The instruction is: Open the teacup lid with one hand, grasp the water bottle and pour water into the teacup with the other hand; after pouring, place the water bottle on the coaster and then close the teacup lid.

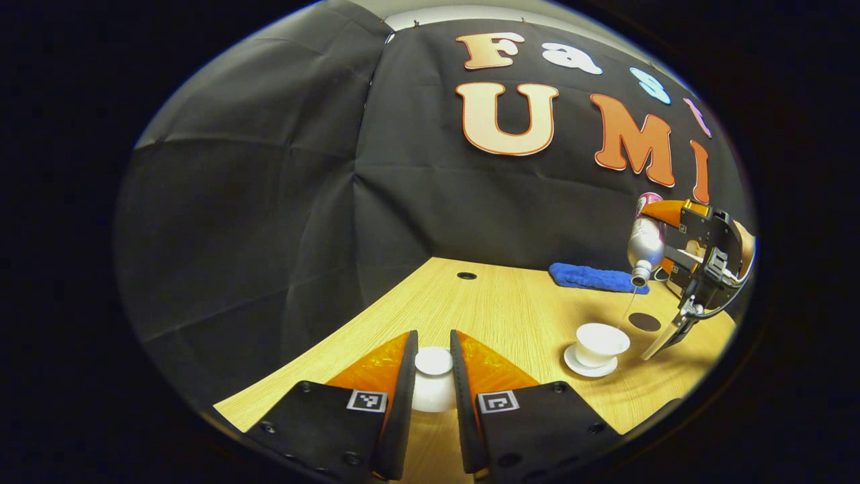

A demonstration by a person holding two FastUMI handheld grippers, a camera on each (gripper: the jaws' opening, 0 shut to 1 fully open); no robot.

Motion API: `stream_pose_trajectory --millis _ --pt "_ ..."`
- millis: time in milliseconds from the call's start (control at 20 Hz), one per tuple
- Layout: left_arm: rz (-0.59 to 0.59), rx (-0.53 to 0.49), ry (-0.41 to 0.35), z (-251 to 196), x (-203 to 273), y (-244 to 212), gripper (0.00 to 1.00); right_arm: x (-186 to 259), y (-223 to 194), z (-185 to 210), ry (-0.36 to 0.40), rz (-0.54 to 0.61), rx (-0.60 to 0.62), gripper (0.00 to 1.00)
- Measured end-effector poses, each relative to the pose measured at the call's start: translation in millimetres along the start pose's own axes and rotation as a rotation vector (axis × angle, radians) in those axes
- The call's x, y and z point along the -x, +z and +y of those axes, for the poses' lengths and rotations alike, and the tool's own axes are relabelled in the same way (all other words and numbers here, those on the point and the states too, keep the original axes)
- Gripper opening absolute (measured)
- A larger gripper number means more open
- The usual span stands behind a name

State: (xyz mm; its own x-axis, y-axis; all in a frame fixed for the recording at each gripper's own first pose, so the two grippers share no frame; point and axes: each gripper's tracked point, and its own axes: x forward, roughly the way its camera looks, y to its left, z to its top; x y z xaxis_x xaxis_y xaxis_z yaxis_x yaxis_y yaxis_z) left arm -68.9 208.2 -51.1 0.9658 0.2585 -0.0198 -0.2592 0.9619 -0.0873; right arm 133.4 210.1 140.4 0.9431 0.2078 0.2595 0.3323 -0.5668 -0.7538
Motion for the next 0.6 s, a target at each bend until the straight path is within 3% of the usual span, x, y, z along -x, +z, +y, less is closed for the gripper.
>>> stream_pose_trajectory --millis 150,300,600 --pt "0.001 -0.001 -0.003 -2.5 0.2 -0.5 0.35 -1.9 1.5 11.9 0.035 -0.002 -0.032 0.79" --pt "-0.006 -0.006 -0.006 -5.2 -0.8 -0.4 0.33 0.1 2.4 32.8 0.117 0.011 -0.178 0.80" --pt "-0.020 -0.002 -0.036 -21.4 -3.9 6.6 0.35 19.2 19.2 78.2 0.301 0.066 -0.677 0.80"
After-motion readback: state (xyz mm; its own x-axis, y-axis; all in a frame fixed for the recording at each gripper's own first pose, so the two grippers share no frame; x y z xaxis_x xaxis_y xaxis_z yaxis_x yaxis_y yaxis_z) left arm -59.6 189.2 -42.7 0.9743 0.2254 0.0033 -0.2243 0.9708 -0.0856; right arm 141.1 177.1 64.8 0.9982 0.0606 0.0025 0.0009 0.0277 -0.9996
